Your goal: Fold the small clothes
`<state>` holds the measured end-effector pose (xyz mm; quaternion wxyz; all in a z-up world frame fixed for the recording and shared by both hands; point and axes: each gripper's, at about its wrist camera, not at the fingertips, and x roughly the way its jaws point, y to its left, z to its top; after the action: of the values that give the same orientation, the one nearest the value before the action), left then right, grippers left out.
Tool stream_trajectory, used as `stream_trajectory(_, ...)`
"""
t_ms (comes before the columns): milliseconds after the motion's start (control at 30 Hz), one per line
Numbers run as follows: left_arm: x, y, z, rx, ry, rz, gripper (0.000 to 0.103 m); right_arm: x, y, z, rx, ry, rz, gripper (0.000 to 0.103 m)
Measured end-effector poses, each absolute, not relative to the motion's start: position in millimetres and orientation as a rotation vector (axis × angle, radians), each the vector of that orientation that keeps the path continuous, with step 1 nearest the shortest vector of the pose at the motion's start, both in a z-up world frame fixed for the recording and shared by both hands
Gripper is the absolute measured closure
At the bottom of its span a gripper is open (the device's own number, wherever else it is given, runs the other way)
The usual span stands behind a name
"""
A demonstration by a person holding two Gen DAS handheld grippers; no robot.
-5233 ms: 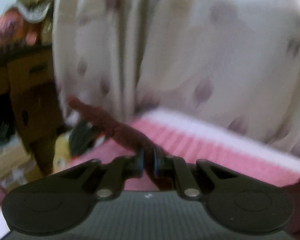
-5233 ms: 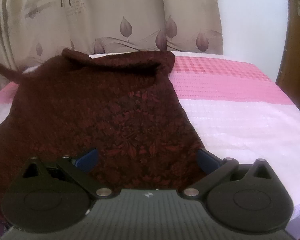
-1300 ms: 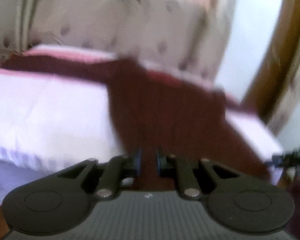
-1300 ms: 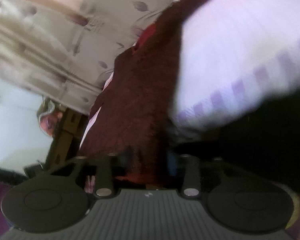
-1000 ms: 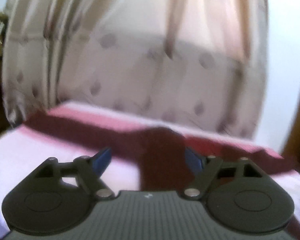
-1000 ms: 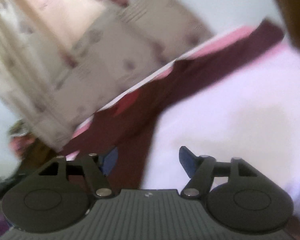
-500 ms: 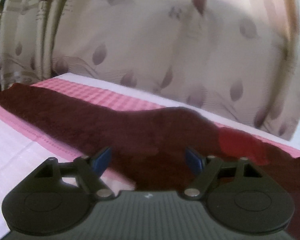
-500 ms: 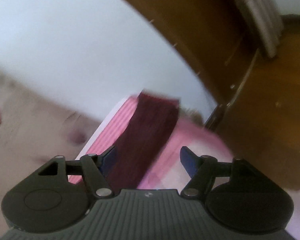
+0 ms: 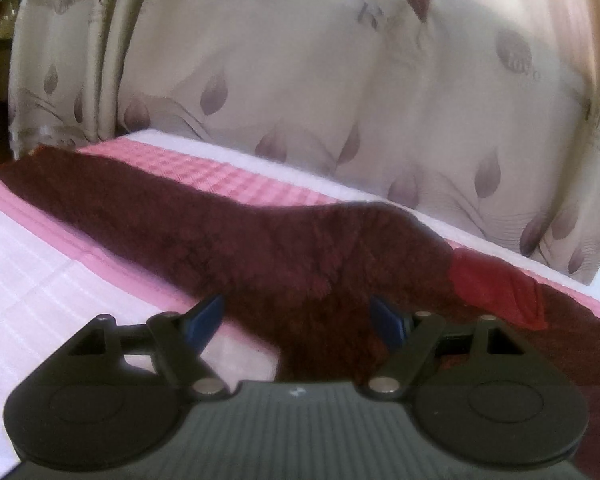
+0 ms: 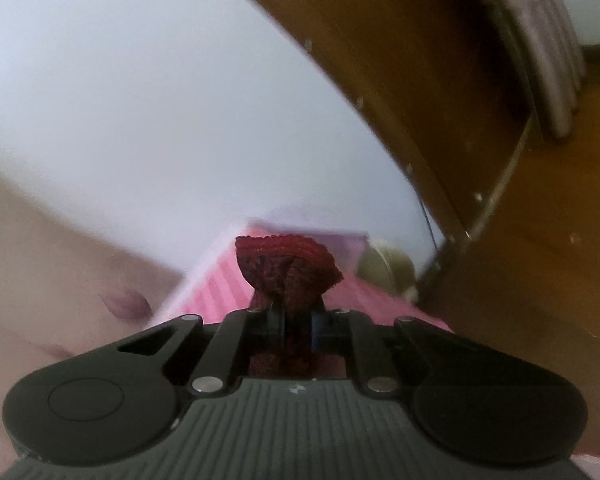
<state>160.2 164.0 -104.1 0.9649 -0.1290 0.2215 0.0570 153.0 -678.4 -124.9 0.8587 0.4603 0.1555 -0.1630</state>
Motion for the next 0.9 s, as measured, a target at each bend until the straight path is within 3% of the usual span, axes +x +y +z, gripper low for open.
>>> stream_trajectory(133,148.6,154.7,-90.7,-0.236,0.39,0.083,0.023,145.3,-684.0,-115.0,0.942,0.417,-0.41,0.088)
stream_trajectory(433,142.7,149.0,-99.3,-0.231,0.37,0.058,0.022,133.6,-646.4,-61.9,0.947,0.307,-0.283,0.087)
stream_trajectory(700,138.3,164.2,-109.2,-0.353,0.355,0.042,0.022,177.1,-536.5,19.6,0.911,0.215,0.041,0.087)
stream_trajectory(900,142.5,182.9,-116.6,-0.472,0.387,0.073,0.022,216.3,-428.5,39.4,0.931,0.223,0.288,0.087)
